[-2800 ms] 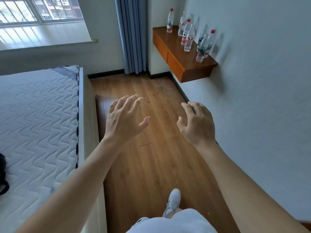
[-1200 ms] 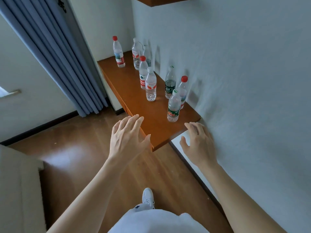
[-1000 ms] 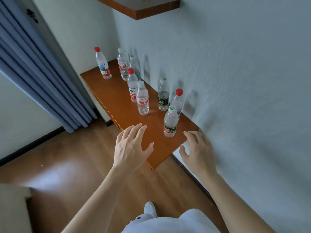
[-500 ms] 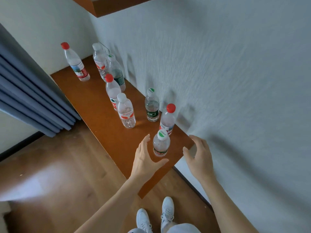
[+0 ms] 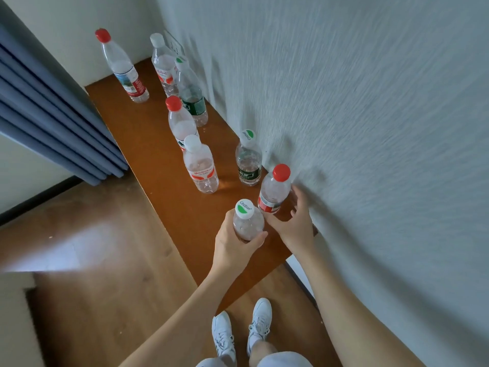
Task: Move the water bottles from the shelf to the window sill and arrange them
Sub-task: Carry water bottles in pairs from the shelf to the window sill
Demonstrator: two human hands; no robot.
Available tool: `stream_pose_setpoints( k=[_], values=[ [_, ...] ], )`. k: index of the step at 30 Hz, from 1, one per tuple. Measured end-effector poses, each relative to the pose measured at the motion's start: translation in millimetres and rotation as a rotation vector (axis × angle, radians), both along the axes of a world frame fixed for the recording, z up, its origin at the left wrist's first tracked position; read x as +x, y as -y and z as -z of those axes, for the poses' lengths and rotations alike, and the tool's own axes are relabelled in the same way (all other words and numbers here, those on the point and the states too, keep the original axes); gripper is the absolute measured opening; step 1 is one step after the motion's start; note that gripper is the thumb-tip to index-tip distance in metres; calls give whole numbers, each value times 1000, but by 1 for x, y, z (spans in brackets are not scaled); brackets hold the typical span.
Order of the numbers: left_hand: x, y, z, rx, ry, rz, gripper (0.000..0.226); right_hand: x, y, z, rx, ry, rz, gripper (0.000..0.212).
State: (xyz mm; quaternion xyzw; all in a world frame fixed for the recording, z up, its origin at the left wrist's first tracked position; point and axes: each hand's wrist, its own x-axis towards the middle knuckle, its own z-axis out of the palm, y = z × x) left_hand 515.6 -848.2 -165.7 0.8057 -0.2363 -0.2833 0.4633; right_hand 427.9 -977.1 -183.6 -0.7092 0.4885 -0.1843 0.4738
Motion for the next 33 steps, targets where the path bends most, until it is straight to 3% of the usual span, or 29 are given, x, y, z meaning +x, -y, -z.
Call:
stream_pose_setpoints(
  k=[5,9,14,17,26,30,33],
  values=[
    [14,-19,-3,6,15,-57,64,21,8,9,7,92,21,93],
    [23,-33,0,11,-81,-109,71,29,11,9,30,119,5,85],
    [26,-46,-14,-27,-98,-148,63,29,8,7,2,131,-9,72],
    [27,-53,-29,-92,-118,-148,60,27,2,-2,-2,136,-13,75],
    [45,-65,-99,-268,-31,-77,55,8,-22,-75,-162,173,-37,87],
    [53,-68,-128,-345,37,-60,64,-3,-35,-120,-122,272,-30,68],
    [56,-73,-149,-390,91,-37,67,-11,-46,-149,-137,319,-25,69]
  ],
)
